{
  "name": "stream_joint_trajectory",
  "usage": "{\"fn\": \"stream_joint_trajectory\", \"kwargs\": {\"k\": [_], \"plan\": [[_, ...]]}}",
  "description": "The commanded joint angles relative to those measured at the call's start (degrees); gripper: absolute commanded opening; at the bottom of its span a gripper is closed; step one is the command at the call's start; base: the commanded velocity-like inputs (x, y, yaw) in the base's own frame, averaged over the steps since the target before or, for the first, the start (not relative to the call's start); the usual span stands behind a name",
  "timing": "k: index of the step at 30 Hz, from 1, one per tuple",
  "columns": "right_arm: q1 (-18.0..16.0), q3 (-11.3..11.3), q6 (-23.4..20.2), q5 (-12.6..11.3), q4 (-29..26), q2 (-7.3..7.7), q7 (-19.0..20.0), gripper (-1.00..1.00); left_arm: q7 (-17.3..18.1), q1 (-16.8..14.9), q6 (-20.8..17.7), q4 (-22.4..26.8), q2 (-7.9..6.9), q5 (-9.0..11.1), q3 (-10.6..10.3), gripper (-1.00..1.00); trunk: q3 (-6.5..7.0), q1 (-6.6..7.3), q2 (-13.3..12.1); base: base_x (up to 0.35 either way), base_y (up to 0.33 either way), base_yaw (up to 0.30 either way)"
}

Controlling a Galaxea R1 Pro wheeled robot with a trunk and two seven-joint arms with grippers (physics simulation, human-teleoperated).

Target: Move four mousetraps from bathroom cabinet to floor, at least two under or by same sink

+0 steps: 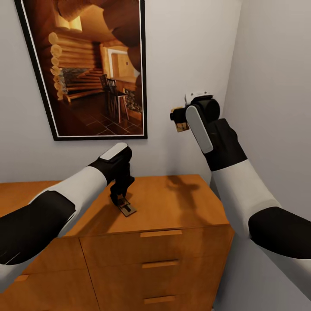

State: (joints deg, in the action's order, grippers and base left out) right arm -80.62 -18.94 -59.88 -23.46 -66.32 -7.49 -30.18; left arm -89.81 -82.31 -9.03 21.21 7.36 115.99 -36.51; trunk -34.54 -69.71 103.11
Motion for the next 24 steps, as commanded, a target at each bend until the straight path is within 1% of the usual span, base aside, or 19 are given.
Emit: {"fn": "stream_joint_trajectory", "kwargs": {"k": [1, 3, 6, 24], "plan": [[-0.06, -0.05, -0.12, -0.71, 0.21, 0.01, -0.71, -1.00, -0.19, -0.03, -1.10, -2.12, -0.07, 0.54, -1.55, -1.00, -0.08, 0.00, 0.02, 0.000, 0.000, 0.000], [-0.09, 0.00, -0.12, -0.71, 0.86, -0.03, -0.69, -1.00, -0.19, 0.01, -2.30, -2.17, -0.04, 0.67, -1.88, -1.00, -0.08, 0.00, 0.02, 0.000, 0.000, 0.000], [-0.13, 0.04, -0.12, -0.71, 1.51, -0.05, -0.68, -1.00, -0.19, 0.03, -3.08, -2.19, -0.02, 0.76, -2.06, -1.00, 0.46, 0.66, -1.18, 0.000, 0.000, 0.000], [-0.15, 0.04, -0.12, -0.70, 2.86, -0.08, -0.60, -1.00, -0.19, 0.04, -4.88, -2.23, -0.07, 0.80, -2.16, -1.00, 3.69, 4.61, -8.40, 0.000, 0.000, 0.000]]}}
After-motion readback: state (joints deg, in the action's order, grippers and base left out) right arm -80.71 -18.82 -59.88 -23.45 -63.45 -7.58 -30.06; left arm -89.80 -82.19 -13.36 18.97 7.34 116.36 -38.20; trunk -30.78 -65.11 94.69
